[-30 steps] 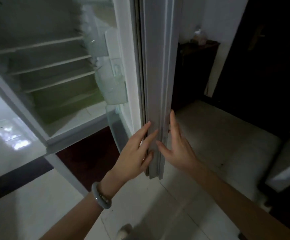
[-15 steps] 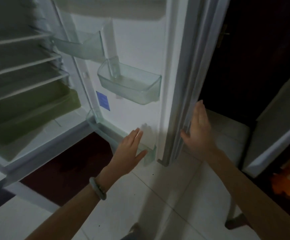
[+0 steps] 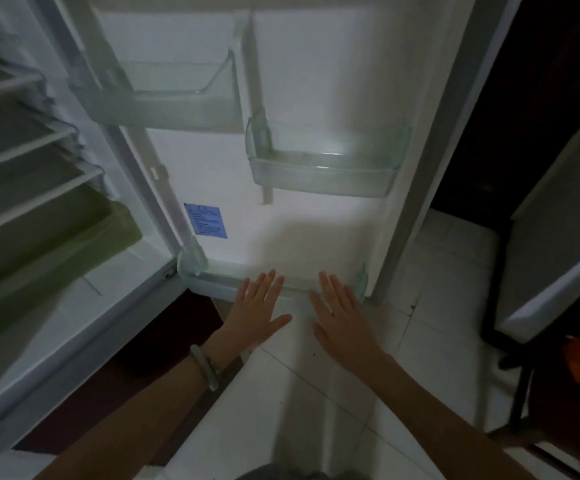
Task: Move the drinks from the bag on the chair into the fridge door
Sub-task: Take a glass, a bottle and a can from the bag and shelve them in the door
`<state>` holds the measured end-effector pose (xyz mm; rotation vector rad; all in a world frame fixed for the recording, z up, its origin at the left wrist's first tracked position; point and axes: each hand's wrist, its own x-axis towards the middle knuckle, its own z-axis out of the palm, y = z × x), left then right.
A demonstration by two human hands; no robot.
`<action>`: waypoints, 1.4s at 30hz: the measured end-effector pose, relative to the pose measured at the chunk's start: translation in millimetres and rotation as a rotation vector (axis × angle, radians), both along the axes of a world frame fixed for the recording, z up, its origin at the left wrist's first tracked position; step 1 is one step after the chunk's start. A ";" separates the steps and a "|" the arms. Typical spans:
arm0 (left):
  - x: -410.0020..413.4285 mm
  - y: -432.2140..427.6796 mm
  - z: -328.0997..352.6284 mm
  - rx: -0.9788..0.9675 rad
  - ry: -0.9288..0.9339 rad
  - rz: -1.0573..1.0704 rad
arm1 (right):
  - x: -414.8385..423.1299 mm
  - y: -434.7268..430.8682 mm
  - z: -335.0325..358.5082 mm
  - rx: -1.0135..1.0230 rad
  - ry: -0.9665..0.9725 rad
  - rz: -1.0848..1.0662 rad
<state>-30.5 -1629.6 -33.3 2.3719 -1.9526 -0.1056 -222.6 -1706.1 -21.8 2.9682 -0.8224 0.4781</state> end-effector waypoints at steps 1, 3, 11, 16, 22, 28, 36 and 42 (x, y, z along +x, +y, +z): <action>1.9 -3.8 -4.3 0.016 0.028 -0.027 | 3.9 -6.2 -9.7 0.031 0.065 -0.006; 5.6 -10.8 -11.4 0.088 0.067 -0.052 | 6.1 -19.0 -22.9 0.087 0.168 -0.036; 10.5 -50.9 -30.4 -0.003 -0.019 -0.097 | 7.0 -85.2 -29.0 0.114 0.264 0.032; 9.5 -80.5 -32.1 -0.032 -0.012 -0.077 | 14.1 -137.7 -24.8 0.179 0.265 0.105; 7.7 -111.6 -32.9 -0.025 -0.052 0.010 | 27.3 -185.8 -23.6 0.116 0.329 0.175; 7.3 -133.4 -36.9 -0.006 -0.080 0.103 | 35.6 -212.8 -27.5 0.086 0.342 0.213; 8.9 -125.6 -36.6 -0.033 -0.078 0.057 | 32.0 -207.6 -28.0 0.096 0.339 0.220; 7.5 -120.1 -27.1 -0.003 -0.052 0.040 | 32.8 -201.2 -20.9 0.175 0.305 0.185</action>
